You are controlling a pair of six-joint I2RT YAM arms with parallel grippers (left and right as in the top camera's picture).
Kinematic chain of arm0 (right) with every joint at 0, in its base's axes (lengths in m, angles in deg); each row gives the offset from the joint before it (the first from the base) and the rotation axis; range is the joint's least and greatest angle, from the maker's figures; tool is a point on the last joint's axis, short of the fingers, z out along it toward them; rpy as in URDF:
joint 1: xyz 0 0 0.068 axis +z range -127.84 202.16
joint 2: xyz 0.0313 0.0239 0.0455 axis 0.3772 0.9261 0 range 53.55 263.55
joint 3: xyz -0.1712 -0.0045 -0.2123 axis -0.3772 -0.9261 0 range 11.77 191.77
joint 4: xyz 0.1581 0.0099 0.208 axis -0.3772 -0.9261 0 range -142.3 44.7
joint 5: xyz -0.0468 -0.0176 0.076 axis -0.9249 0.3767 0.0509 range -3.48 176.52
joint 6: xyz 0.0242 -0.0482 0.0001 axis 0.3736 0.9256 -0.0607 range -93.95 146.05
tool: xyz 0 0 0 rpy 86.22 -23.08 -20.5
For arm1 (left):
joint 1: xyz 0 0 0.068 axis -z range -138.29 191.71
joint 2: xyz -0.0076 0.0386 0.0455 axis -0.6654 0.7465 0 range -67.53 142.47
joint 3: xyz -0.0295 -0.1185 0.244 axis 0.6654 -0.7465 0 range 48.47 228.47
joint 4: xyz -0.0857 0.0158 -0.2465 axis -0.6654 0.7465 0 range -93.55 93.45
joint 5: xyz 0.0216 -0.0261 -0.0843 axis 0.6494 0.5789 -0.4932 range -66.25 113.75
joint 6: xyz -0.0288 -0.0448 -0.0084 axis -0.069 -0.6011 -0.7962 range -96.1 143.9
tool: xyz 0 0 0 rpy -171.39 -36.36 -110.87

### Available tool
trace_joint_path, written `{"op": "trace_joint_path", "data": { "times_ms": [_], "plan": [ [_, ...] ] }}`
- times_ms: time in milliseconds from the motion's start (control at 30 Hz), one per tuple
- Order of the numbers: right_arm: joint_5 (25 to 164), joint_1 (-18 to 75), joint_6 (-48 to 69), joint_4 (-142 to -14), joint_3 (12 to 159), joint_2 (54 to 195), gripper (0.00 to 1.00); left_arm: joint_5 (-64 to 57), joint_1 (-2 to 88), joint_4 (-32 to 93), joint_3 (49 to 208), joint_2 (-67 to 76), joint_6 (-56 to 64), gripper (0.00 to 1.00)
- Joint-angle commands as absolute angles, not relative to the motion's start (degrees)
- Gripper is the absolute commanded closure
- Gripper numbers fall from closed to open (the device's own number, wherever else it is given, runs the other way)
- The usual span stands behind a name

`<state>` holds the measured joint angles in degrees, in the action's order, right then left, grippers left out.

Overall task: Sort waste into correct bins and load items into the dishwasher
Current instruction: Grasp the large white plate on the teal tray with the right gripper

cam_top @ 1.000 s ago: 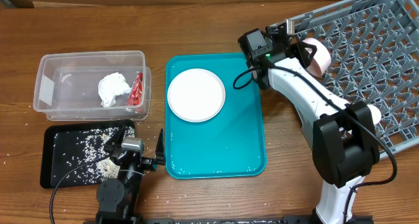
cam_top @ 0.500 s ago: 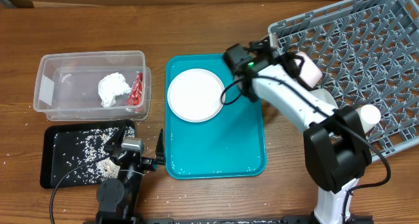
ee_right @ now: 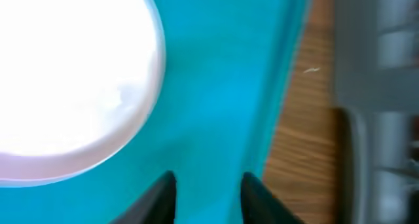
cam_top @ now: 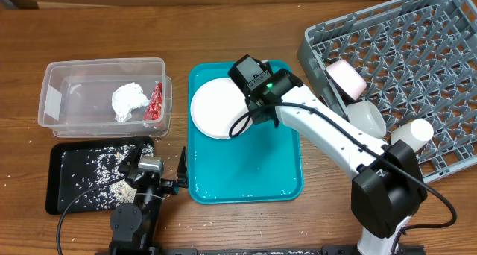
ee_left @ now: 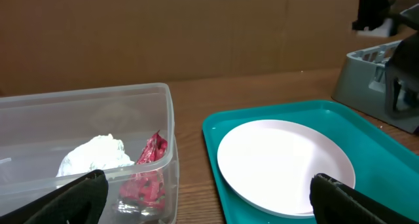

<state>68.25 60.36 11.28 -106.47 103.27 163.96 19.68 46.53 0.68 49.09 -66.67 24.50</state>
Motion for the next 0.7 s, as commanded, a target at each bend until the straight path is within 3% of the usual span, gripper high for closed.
{"op": "trace_joint_path", "data": {
  "times_ms": [0,267,400,433,467,533,600,667],
  "plan": [
    [76.08,56.7,7.74,-105.7,104.49,162.64,0.78,20.11,46.14,0.59,48.74,-67.26,25.2,0.0],
    [78.72,42.08,5.91,-102.25,104.45,164.74,0.93,20.11,46.14,0.59,48.74,-67.26,25.2,0.0],
    [98.85,40.92,13.62,-104.06,104.45,164.74,0.94,20.11,46.14,0.59,48.74,-67.26,25.2,0.0],
    [102.26,41.75,14.37,-104.68,104.36,164.74,0.91,20.11,46.14,0.59,48.74,-67.26,25.2,0.0],
    [105.06,43.42,14.26,-105.51,104.3,164.74,0.75,20.11,46.14,0.59,48.74,-67.26,25.2,0.0],
    [105.67,45.58,13.43,-104.79,103.51,164.79,0.59,20.11,46.14,0.59,48.74,-67.26,25.2,0.0],
    [105.26,48.03,10.69,-101.84,101.56,164.9,0.5,20.11,46.14,0.59,48.74,-67.26,25.2,0.0],
    [100.76,50.8,3.59,-96.66,98.22,165.31,0.49,20.11,46.14,0.59,48.74,-67.26,25.2,0.0]
  ]
}}
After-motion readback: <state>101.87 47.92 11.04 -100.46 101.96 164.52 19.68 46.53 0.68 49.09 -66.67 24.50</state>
